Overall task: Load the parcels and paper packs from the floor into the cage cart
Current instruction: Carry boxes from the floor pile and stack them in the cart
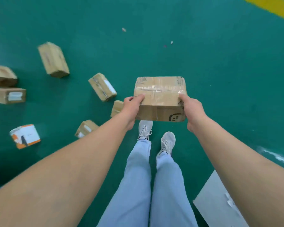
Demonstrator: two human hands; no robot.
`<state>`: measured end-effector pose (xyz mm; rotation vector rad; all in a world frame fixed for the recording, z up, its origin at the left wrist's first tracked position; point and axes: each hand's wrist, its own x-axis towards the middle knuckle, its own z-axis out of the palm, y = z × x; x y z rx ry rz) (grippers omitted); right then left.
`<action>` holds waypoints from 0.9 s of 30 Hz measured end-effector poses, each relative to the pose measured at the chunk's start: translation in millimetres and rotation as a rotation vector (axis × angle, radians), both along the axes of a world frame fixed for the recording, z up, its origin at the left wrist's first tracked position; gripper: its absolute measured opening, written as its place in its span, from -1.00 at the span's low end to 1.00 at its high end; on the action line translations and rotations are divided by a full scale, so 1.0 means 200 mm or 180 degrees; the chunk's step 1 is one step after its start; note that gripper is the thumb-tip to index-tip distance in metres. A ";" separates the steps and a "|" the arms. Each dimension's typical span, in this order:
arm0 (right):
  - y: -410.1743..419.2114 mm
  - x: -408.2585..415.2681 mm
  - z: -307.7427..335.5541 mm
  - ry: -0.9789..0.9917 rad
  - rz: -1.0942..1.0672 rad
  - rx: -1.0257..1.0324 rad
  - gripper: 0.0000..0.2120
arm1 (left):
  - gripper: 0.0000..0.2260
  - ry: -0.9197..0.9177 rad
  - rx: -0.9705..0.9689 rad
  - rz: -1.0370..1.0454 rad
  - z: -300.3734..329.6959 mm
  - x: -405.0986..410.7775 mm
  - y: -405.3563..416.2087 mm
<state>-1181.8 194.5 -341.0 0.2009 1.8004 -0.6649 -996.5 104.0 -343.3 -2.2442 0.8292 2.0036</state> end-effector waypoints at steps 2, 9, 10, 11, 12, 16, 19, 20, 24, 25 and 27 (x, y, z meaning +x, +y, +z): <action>-0.02 0.04 0.25 0.0035 0.0110 -0.0096 -0.64 | -0.35 0.0059 0.0006 0.0248 0.26 0.07 0.02; 0.06 0.25 1.05 -0.0394 0.0549 -0.0550 -0.43 | -0.38 0.0295 -0.0481 0.1229 1.10 0.36 0.29; 0.08 0.29 1.14 -0.0541 0.0628 -0.0612 -0.40 | -0.31 0.0353 -0.0519 0.1340 1.19 0.41 0.35; 0.10 0.32 1.21 -0.0650 0.0734 -0.0642 -0.34 | -0.22 0.0367 -0.0554 0.1409 1.27 0.45 0.41; 0.12 0.35 1.27 -0.0755 0.0830 -0.0667 -0.27 | -0.16 0.0396 -0.0562 0.1487 1.32 0.49 0.45; 0.16 0.52 1.46 -0.1019 0.1431 -0.0819 -0.16 | -0.22 0.0347 -0.0743 0.2117 1.53 0.68 0.66; 0.15 0.68 1.56 -0.1148 0.1964 -0.0982 -0.11 | -0.28 0.0380 -0.0930 0.2448 1.63 0.84 0.78; 0.14 0.73 1.58 -0.1148 0.2106 -0.0994 -0.09 | -0.35 0.0376 -0.0994 0.2557 1.65 0.89 0.82; 0.13 0.96 1.65 -0.1098 0.2557 -0.1095 -0.10 | -0.46 0.0440 -0.1132 0.3023 1.74 1.08 0.97; 0.14 1.03 1.66 -0.1118 0.2644 -0.1119 -0.12 | -0.44 0.0459 -0.1174 0.3120 1.75 1.13 1.02; 0.16 1.15 1.68 -0.1164 0.2788 -0.1148 -0.18 | -0.35 0.0446 -0.1250 0.3277 1.77 1.22 1.11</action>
